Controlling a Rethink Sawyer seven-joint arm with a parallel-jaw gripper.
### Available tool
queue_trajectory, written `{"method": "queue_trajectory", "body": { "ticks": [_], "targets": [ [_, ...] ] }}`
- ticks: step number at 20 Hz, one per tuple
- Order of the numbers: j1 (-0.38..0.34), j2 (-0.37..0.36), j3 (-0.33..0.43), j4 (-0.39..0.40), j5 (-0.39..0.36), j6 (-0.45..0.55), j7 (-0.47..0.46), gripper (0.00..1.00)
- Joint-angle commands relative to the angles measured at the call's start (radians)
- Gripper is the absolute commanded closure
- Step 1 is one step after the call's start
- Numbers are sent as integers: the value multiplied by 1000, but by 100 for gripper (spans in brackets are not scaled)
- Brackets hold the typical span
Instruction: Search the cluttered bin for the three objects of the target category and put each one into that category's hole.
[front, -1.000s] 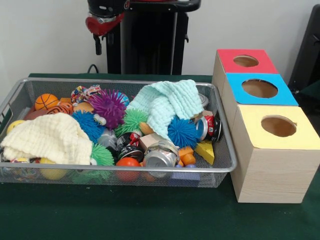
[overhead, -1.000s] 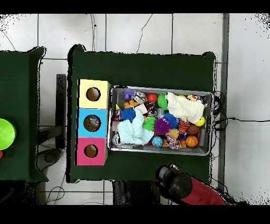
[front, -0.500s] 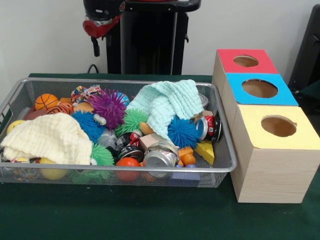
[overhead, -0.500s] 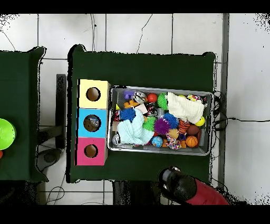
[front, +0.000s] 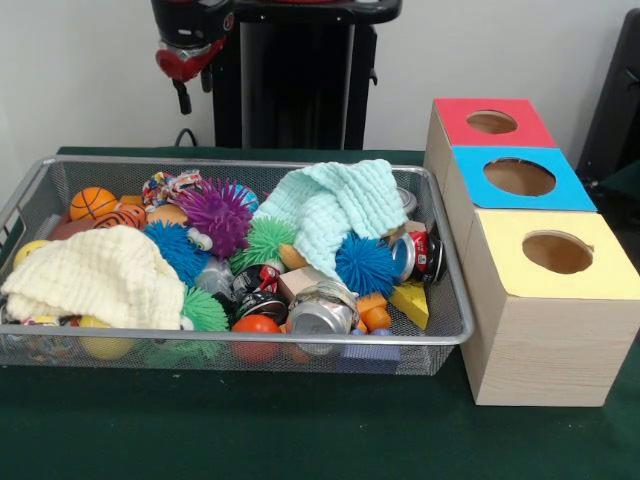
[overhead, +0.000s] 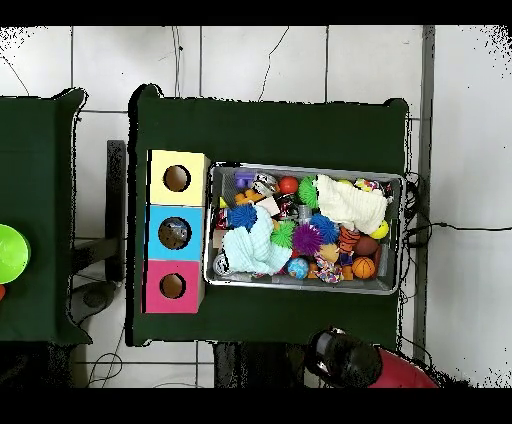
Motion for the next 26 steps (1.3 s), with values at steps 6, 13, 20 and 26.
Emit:
{"method": "queue_trajectory", "body": {
  "ticks": [6,13,20,26],
  "targets": [
    [-93,119,137,-185,-158,-120,-177,0],
    [-151,202,178,-264,-256,-169,-186,0],
    [-201,218,214,-311,-339,-146,-207,0],
    [-269,147,320,-277,-337,-51,-253,0]
  ]
}}
